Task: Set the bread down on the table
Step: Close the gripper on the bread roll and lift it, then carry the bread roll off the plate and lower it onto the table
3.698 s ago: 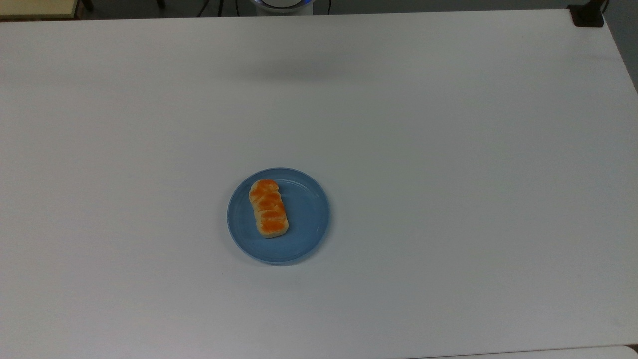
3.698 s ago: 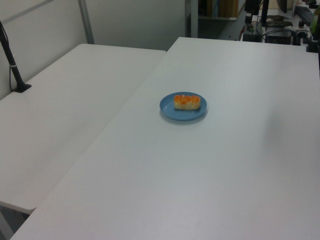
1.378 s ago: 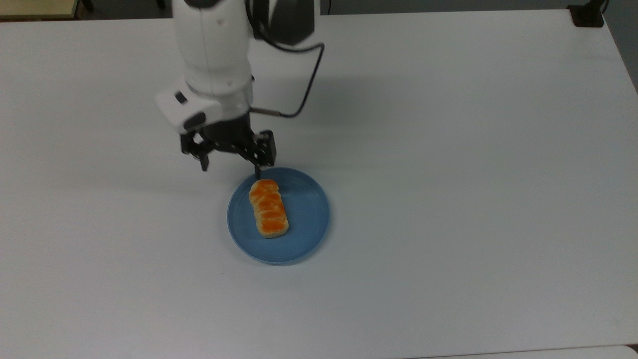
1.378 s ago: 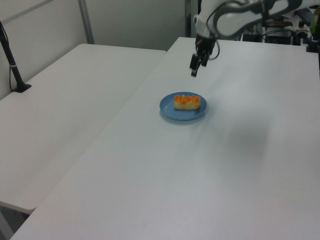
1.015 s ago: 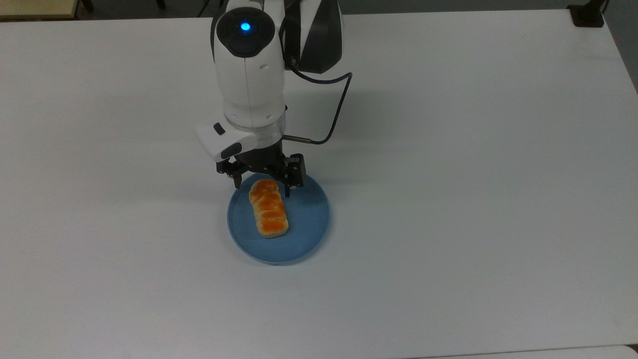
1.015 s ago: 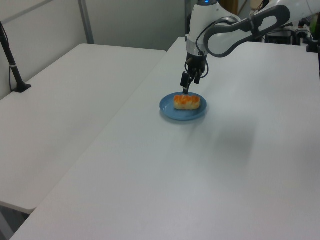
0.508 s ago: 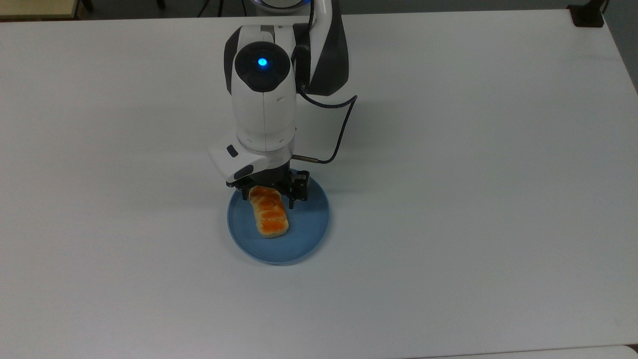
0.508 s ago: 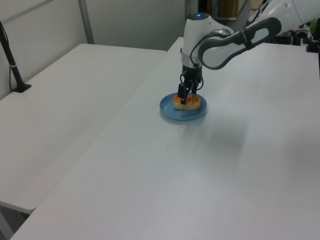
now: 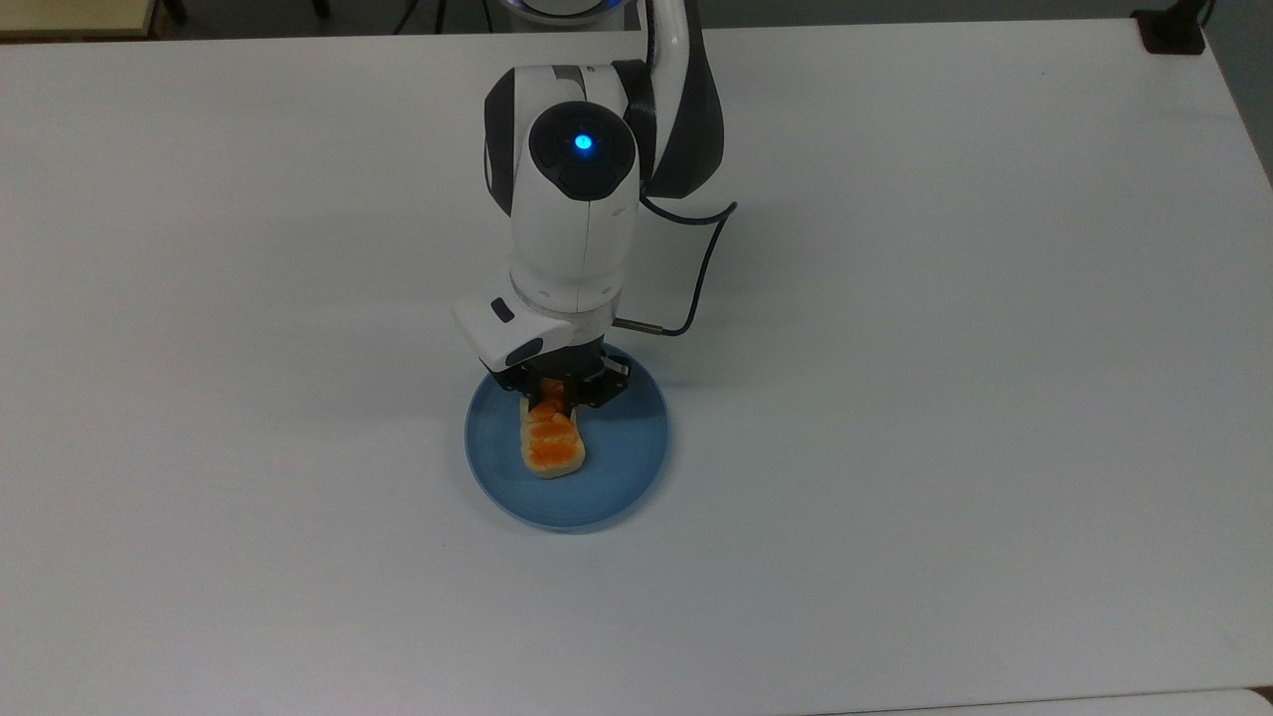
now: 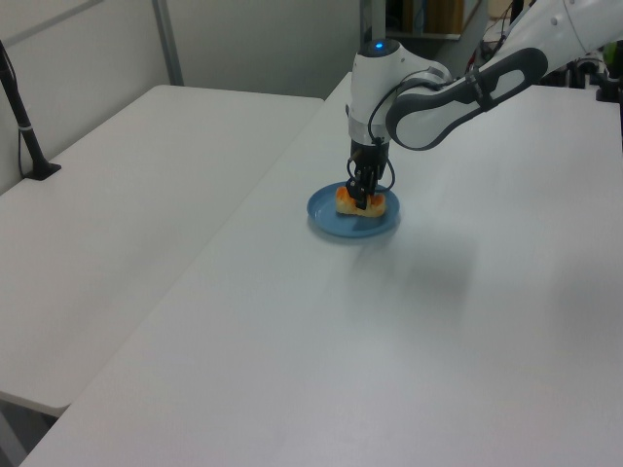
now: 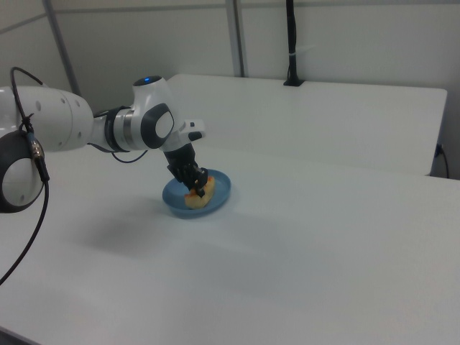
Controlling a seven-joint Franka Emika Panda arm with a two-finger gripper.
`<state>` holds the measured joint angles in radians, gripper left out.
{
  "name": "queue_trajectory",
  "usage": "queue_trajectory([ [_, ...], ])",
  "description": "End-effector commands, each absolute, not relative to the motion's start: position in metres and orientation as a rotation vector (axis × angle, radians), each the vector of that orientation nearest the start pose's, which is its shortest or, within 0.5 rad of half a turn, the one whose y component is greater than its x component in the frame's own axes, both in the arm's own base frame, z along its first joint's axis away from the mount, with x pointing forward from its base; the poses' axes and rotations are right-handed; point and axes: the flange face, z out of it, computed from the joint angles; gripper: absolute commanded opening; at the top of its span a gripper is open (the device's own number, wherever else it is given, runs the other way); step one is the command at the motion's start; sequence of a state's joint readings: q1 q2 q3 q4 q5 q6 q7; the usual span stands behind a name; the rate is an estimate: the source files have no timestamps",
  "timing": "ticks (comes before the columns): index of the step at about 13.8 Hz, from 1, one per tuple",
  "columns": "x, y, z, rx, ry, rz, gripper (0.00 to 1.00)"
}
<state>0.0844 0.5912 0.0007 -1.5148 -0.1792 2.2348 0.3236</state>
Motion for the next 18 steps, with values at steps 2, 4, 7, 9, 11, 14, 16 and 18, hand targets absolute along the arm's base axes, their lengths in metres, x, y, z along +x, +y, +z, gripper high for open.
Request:
queue_trajectory([
  [2, 0.715, 0.045, 0.382, -3.21, 0.287, -0.367, 0.01],
  [4, 0.707, 0.014, 0.401, -3.232, 0.314, -0.321, 0.01],
  [7, 0.705, -0.048, 0.402, -3.283, 0.247, -0.299, 0.01],
  [9, 0.701, -0.088, 0.394, -3.316, 0.217, -0.264, 0.01],
  [11, 0.696, -0.12, 0.377, -3.342, 0.202, -0.213, 0.01],
  [14, 0.697, -0.132, 0.358, -3.342, 0.226, -0.195, 0.14],
  [16, 0.695, -0.137, 0.353, -3.339, 0.247, -0.182, 0.89],
  [18, 0.694, -0.137, 0.343, -3.343, 0.24, -0.158, 1.0],
])
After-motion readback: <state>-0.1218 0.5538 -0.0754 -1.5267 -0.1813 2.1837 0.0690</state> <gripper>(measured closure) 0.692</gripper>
